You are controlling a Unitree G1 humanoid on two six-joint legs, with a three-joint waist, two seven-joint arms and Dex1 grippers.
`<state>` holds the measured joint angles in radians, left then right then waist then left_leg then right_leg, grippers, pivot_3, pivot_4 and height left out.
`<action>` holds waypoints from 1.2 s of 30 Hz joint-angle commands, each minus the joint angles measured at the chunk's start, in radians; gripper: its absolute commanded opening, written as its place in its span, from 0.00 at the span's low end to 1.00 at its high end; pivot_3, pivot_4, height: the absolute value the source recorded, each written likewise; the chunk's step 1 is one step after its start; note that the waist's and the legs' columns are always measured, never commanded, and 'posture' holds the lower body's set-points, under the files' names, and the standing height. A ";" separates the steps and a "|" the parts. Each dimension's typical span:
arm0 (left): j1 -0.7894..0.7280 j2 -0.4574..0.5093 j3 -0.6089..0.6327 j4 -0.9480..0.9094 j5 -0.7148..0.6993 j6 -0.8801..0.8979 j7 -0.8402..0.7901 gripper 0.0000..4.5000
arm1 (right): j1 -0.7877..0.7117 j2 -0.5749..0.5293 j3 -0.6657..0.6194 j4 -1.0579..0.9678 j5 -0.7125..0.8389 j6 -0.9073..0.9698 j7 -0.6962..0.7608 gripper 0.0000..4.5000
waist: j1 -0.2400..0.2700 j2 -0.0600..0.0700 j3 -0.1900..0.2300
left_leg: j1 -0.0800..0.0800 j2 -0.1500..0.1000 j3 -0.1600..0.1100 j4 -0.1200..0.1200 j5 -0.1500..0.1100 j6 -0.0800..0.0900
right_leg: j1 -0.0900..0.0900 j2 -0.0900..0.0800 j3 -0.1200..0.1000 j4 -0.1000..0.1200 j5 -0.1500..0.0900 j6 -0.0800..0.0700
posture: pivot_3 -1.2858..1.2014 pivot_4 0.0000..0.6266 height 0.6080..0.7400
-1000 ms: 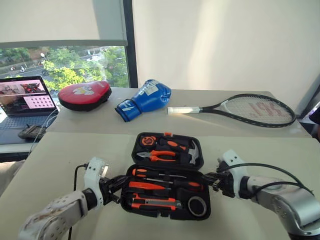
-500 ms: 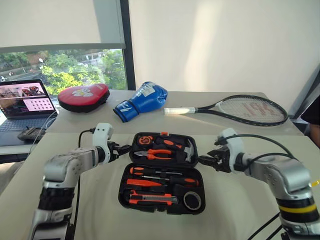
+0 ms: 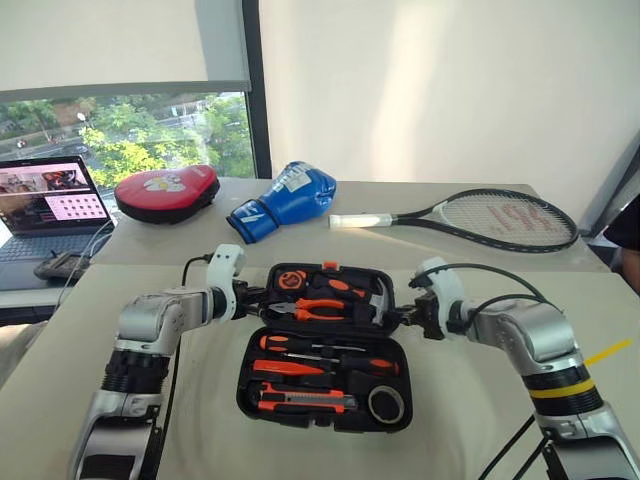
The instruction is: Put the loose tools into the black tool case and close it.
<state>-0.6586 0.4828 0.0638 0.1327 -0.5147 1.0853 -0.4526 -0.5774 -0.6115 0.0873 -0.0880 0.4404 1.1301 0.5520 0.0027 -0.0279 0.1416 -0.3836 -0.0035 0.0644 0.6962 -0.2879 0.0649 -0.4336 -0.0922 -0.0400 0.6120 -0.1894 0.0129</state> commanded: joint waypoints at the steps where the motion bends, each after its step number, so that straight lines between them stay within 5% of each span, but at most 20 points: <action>1: 0.006 -0.042 0.056 -0.025 -0.044 -0.084 -0.061 0.00 | 0.030 0.016 -0.019 -0.044 -0.026 -0.127 0.010 0.01 | 0.001 0.000 0.000 | 0.000 0.000 0.000 0.000 0.000 -0.001 | 0.000 0.000 0.000 0.000 0.000 0.000 | 0.52 0.24 1.00; 9: 0.241 0.035 -0.007 -0.248 0.099 -0.674 -0.355 0.00 | 0.226 0.007 -0.012 -0.212 -0.199 -0.550 -0.009 0.01 | 0.006 0.000 0.001 | -0.008 0.000 0.000 0.000 0.006 -0.010 | -0.008 -0.001 0.001 0.000 0.002 -0.001 | 0.52 0.24 1.00; 16: 0.481 0.119 0.013 -0.228 0.242 -1.310 -0.541 0.00 | 0.454 -0.079 -0.006 -0.325 -0.417 -0.870 -0.035 0.01 | 0.014 0.001 0.001 | -0.008 0.001 0.001 -0.001 0.004 -0.008 | -0.008 -0.011 0.000 -0.003 0.001 -0.002 | 0.52 0.24 1.00; 26: 0.568 0.203 0.003 -0.161 0.249 -1.504 -0.639 0.00 | 0.808 -0.168 -0.219 -0.647 -0.353 -0.785 0.061 0.79 | 0.028 0.004 0.001 | -0.004 0.001 0.001 0.003 -0.002 0.003 | -0.002 -0.006 -0.003 -0.002 0.000 -0.001 | 0.52 0.24 1.00; 29: 0.586 0.231 -0.013 -0.149 0.255 -1.523 -0.674 0.00 | 0.908 -0.212 -0.235 -0.681 -0.391 -0.777 0.109 0.89 | 0.029 0.004 0.001 | -0.003 0.001 0.001 0.005 -0.002 0.003 | -0.001 -0.004 -0.003 -0.003 0.000 -0.001 | 0.52 0.24 1.00; 34: 0.759 0.410 0.042 -0.101 0.182 -1.496 -0.850 0.37 | 1.242 -0.263 -0.416 -0.754 -0.460 -0.818 0.236 0.90 | 0.022 0.006 -0.001 | 0.001 0.002 0.003 0.002 -0.005 0.002 | 0.001 -0.002 -0.001 -0.002 -0.006 0.001 | 0.52 0.24 1.00; 36: 0.812 0.445 0.102 -0.080 0.118 -1.383 -0.840 0.53 | 1.329 -0.214 -0.522 -0.805 -0.350 -0.757 0.294 0.90 | 0.021 0.005 -0.001 | 0.002 0.003 0.003 0.002 -0.007 0.001 | 0.001 -0.001 -0.001 -0.001 -0.008 0.001 | 0.52 0.24 1.00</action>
<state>0.1454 0.9033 0.0945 0.0534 -0.3282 -0.3793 -1.2953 0.7360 -0.8493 -0.3337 -0.8143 0.0141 0.3386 0.8041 0.0239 -0.0225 0.1407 -0.3830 -0.0001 0.0669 0.6977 -0.2949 0.0660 -0.4339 -0.0926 -0.0413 0.6108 -0.1977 0.0139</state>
